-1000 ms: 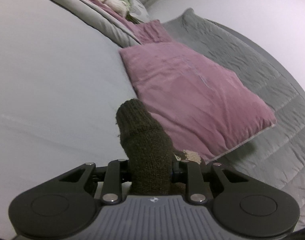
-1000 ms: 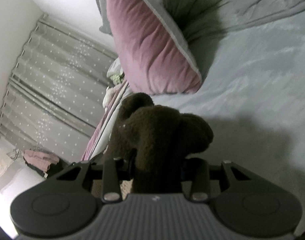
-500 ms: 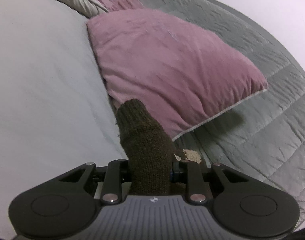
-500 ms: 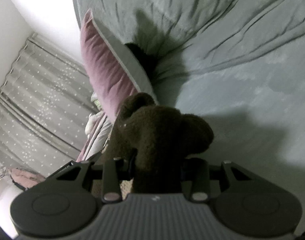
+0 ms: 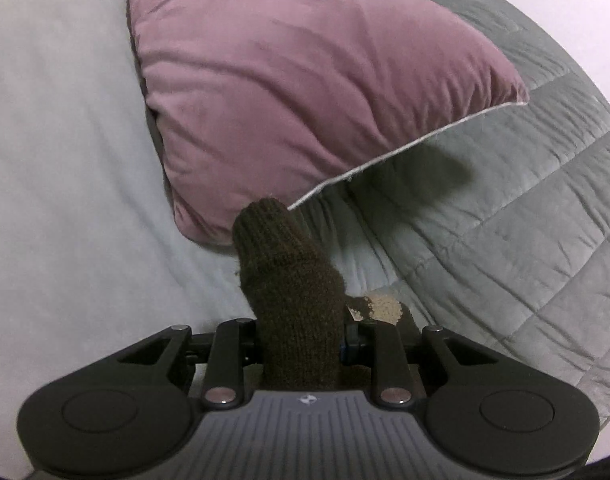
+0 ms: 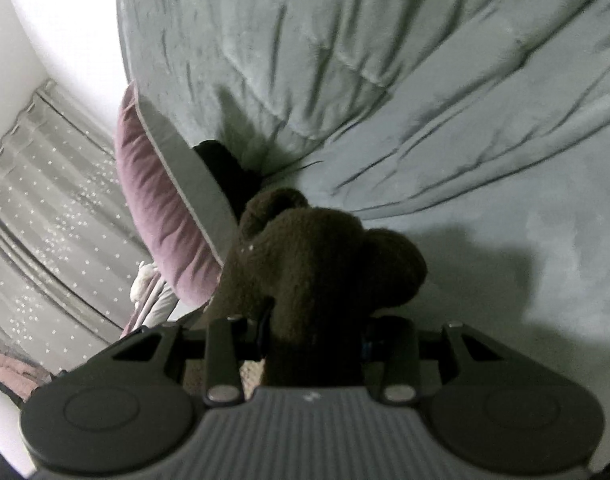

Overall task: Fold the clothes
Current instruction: 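Carry the sweater bundle with both grippers toward the pink pillows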

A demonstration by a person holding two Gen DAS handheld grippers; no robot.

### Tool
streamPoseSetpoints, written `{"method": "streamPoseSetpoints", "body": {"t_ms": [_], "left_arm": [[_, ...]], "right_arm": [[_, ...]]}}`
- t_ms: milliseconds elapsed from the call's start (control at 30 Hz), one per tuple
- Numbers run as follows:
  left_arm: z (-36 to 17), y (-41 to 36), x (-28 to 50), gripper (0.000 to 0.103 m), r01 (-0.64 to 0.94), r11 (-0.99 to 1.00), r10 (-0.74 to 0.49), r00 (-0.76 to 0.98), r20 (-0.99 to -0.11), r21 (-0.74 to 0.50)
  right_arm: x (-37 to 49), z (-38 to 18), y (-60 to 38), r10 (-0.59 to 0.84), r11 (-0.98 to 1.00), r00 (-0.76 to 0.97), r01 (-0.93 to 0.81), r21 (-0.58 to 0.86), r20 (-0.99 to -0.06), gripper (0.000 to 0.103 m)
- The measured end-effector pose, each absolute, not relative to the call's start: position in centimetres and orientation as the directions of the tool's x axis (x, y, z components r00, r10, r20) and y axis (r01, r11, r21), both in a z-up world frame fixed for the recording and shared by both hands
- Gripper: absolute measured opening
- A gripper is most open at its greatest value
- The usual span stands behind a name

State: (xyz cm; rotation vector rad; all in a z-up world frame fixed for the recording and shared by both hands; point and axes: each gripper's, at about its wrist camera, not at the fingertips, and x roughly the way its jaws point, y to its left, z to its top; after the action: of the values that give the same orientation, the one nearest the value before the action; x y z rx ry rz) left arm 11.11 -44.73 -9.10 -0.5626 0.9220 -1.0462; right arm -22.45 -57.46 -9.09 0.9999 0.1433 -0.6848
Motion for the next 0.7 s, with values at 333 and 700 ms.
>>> {"method": "streamPoseSetpoints", "body": {"t_ms": [333, 700], "left_arm": [[-11.4, -44.4, 11.5, 0.042, 0.496, 0.461, -0.884, 0.182, -0.431, -0.736], [-8.2, -41.4, 9.2, 0.045, 0.541, 0.584, -0.808, 0.315, -0.498, -0.606]], "right_arm": [[-22.9, -12.9, -58.1, -0.461, 0.322, 0.781, 0.589, 0.741, -0.421, 0.041], [-23.8, -10.1, -56.4, -0.487, 0.426, 0.763, 0.632, 0.647, -0.424, 0.07]]}}
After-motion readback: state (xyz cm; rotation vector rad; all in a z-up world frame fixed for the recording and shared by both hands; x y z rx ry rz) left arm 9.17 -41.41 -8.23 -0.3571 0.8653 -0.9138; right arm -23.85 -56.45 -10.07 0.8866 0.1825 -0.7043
